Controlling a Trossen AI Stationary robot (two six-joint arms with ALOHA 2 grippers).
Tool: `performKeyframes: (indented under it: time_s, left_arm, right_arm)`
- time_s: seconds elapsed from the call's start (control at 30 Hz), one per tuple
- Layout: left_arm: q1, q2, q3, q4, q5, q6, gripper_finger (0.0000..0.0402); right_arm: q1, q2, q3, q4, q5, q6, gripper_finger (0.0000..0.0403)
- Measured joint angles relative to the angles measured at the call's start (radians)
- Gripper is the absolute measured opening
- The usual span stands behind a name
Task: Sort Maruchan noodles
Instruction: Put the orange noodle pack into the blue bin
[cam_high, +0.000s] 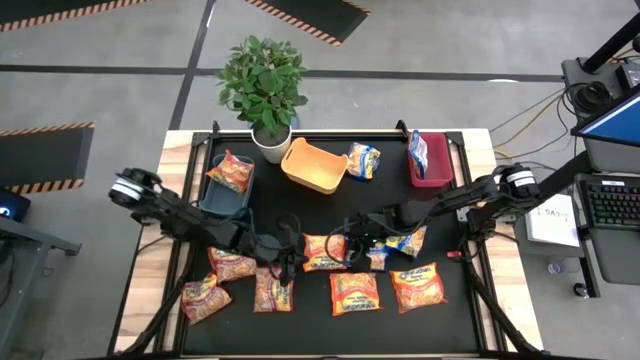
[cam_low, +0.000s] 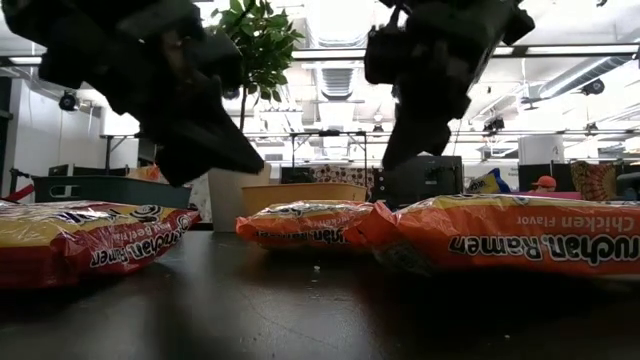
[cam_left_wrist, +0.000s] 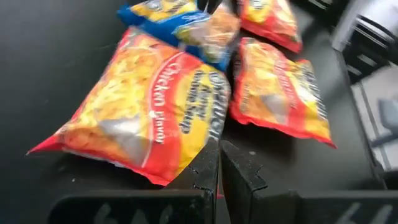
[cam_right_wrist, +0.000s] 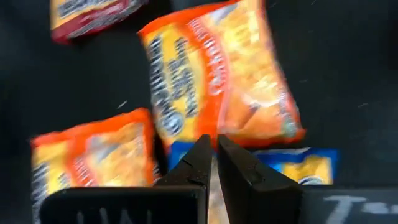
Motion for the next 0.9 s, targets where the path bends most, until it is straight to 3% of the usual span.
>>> performKeyframes:
  time_s: [0.17, 0.33, 0.67, 0.9]
  left_arm:
    - [0.000, 0.069, 0.037, 0.000, -0.013, -0.118, 0.0015]
    - [0.000, 0.077, 0.041, 0.002, -0.014, -0.222, 0.0054]
    - [0.000, 0.060, 0.016, -0.007, -0.048, -0.365, 0.0188]
    - [0.002, 0.059, 0.014, -0.007, -0.181, -0.487, 0.0274]
  right_arm:
    - [0.035, 0.054, -0.001, 0.067, 0.029, -0.076, 0.0031]
    - [0.072, 0.121, -0.001, 0.146, 0.120, -0.120, 0.0031]
    - [0.078, 0.197, -0.002, 0.139, 0.201, -0.154, 0.0025]
    - [0.078, 0.214, -0.012, 0.127, 0.204, -0.166, 0.0010]
